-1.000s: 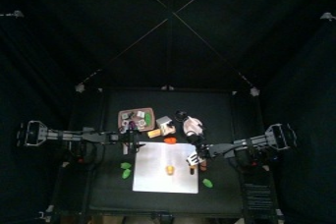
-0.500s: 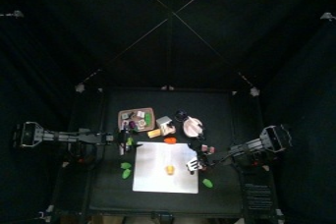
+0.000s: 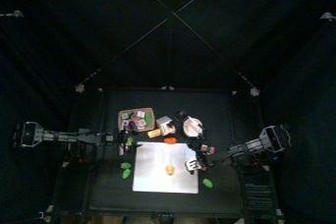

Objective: Grab corn top

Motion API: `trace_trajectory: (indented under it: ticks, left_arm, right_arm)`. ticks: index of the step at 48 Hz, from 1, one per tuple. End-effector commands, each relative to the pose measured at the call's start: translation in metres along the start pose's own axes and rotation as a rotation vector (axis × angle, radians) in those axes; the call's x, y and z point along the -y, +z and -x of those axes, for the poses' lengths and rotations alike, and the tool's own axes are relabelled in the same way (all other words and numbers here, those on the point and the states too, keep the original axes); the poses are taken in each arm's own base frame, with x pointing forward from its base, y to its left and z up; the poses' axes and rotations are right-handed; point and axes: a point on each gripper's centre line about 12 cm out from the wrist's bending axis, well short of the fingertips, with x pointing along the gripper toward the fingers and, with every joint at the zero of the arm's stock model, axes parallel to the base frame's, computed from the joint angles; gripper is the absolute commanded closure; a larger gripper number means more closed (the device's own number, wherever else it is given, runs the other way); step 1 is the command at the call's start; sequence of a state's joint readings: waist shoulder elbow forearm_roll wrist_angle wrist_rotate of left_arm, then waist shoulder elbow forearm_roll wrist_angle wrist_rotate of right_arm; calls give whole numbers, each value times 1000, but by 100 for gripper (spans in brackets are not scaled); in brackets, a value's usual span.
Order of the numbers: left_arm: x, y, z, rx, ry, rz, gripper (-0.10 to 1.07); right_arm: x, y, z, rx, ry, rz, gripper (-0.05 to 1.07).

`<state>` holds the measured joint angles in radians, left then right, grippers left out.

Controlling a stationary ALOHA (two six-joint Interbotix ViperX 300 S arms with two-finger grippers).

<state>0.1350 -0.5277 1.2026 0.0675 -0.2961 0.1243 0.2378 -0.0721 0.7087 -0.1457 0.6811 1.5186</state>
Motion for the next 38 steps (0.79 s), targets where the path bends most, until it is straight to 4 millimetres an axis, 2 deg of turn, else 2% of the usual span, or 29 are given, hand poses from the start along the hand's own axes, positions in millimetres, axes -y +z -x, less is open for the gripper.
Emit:
trace_trajectory:
  ticks: [1,25,38]
  left_arm:
    - [-1,6,-1,20,2,1,11]
    - [-1,3,0,13,8,24,11]
    - [-1,2,0,10,8,24,11]
  right_arm:
    - [-9,1,2,0,17,-2,-2]
    - [-6,0,-26,-8,-67,6,-1]
    - [-7,1,-31,-2,-75,16,2]
